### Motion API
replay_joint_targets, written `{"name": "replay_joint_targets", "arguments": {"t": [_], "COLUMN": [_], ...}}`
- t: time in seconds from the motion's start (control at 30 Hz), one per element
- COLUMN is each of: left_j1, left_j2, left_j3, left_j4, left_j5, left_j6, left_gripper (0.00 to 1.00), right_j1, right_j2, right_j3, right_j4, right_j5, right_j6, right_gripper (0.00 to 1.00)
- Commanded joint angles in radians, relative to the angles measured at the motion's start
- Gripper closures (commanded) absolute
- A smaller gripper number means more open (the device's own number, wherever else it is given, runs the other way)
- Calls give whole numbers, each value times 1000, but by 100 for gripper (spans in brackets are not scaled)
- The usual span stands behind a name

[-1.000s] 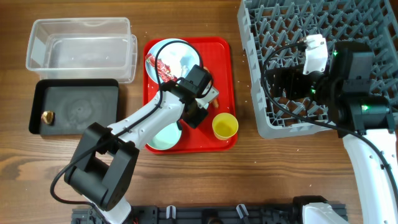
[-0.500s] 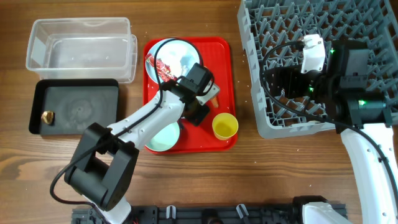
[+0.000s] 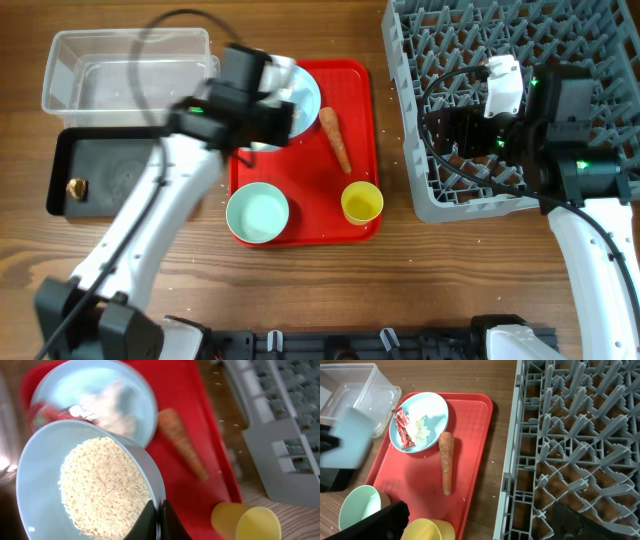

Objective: Sort waste into correct bins and load items into the dishwasher rack
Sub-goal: 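Tip the rice from the blue bowl onto the black tray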

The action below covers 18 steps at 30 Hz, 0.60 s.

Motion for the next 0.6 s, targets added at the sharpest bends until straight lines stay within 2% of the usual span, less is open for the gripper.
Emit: {"name": "replay_joint_targets", "arguments": {"t": [0.0, 0.13, 0.27, 0.4, 0.57], "left_j1": [164, 378, 595, 728, 931], "left_j2": [-59, -58, -54, -48, 3], "left_j3": [21, 14, 14, -10, -102], "left_j4": [-72, -154, -193, -198, -180], "left_j5": [113, 227, 330, 414, 692], "left_j6": [-35, -29, 29, 82, 206], "left_gripper": [96, 96, 96, 96, 96], "right_j1": [-4, -4, -4, -4, -4], "right_j2": [8, 8, 8, 8, 8], "right_j3": [6, 6, 6, 6, 6], "right_j4": [1, 1, 0, 0, 0], "right_j5": [6, 6, 6, 6, 6], "right_j6": [-17, -17, -17, -17, -16], "right_gripper": [7, 7, 7, 7, 7]}}
